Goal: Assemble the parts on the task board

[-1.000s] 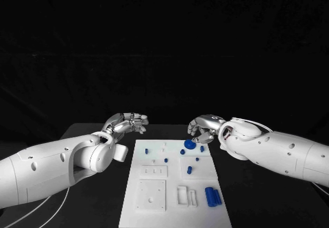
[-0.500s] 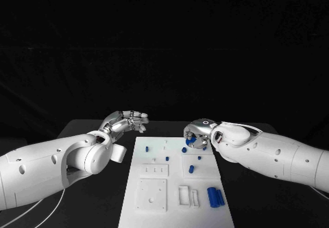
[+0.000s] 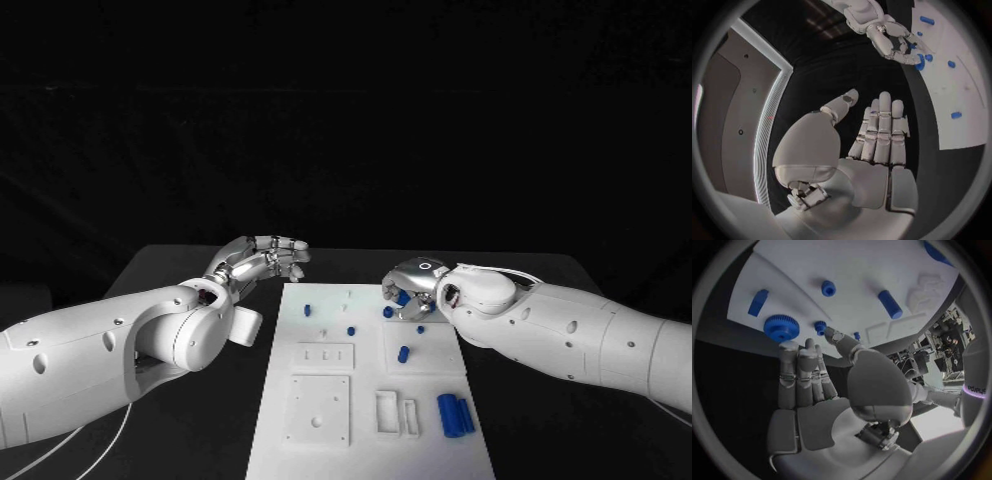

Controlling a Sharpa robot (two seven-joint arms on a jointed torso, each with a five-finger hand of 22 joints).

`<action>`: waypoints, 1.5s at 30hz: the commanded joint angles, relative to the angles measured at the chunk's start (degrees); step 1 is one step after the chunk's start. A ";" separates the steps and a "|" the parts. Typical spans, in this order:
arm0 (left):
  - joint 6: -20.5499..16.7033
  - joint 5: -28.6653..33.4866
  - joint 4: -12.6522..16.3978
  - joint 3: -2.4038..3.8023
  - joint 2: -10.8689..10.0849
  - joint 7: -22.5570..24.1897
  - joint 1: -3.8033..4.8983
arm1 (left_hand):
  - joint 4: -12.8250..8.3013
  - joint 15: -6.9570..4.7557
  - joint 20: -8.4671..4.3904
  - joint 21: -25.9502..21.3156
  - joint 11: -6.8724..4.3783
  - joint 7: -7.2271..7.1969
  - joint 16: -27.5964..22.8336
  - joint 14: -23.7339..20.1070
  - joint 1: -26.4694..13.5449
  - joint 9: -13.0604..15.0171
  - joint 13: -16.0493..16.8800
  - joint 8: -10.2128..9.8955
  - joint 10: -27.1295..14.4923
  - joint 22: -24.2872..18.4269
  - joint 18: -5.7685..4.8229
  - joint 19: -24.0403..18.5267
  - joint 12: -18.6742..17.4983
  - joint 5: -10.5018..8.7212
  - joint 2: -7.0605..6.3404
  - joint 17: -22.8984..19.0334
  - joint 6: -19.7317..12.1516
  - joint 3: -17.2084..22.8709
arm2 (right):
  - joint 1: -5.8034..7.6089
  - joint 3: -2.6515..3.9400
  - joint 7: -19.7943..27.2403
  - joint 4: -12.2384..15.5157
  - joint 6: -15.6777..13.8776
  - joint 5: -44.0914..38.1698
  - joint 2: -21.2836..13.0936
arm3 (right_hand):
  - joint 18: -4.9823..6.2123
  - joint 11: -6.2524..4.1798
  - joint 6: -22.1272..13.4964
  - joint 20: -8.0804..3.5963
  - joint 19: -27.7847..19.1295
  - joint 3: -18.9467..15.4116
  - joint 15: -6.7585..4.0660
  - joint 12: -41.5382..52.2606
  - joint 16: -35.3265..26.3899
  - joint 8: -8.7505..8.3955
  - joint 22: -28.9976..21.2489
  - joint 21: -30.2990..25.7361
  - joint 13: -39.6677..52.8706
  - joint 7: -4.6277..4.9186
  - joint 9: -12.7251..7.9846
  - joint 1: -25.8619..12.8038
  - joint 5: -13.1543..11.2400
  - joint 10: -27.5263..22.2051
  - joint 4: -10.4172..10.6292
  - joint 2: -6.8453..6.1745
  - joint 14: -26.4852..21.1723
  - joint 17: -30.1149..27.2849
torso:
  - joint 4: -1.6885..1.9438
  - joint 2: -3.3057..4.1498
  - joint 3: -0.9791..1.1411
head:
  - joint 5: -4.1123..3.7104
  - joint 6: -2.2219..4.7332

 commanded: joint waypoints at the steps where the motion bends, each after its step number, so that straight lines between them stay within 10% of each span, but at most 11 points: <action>1: 0.96 -0.34 -0.16 0.04 0.23 0.67 0.11 | -0.25 0.08 -0.25 0.22 0.35 0.33 0.32 0.14 -0.66 -0.09 -0.08 -0.30 0.09 0.64 0.76 0.18 -0.31 -0.36 0.15 0.10 0.14 -0.11 | -0.17 -0.03 -0.14 -0.05 1.47 -1.46 0.15 | 2.68 0.10 0.47 -2.40 2.00 0.35 -0.05 -0.29 0.40 -0.20 1.32 0.37 0.07 0.06 0.08 -0.56 -0.42 0.45 -0.06 -0.21 -0.38 -0.11 | 0.85 0.72 -0.71 | -0.73 0.15; 38: 1.56 -0.33 -0.81 0.03 0.53 0.09 0.10 | -0.06 0.11 -0.31 0.21 0.43 0.40 0.29 -0.03 -1.31 -0.22 -0.18 -0.41 0.02 0.60 0.66 0.08 -0.72 -0.43 0.16 0.24 0.08 -0.02 | -0.38 -0.03 -1.59 -0.24 0.90 -4.31 0.08 | 2.68 -0.42 2.12 -2.36 1.63 4.39 -0.53 -0.23 1.93 -0.03 1.17 1.83 0.64 -0.26 0.42 -1.63 -4.55 2.50 0.61 0.20 -0.68 -2.37 | 1.32 3.31 -1.02 | -1.08 1.72; 45: 1.56 -0.33 -0.80 0.03 0.55 0.02 0.10 | -0.02 0.12 -0.32 0.22 0.46 0.43 0.29 -0.05 -1.43 -0.25 -0.20 -0.44 -0.01 0.60 0.65 0.06 -0.81 -0.47 0.14 0.28 0.05 -0.01 | -0.39 -0.03 -2.24 0.45 -1.65 -5.57 -0.10 | 2.68 -1.56 4.88 -2.52 1.62 9.57 -1.62 1.13 2.35 1.12 1.27 2.69 1.92 -1.36 1.15 -0.20 -6.01 5.65 1.89 1.47 -0.82 -3.36 | 1.23 3.65 -1.02 | -1.03 2.10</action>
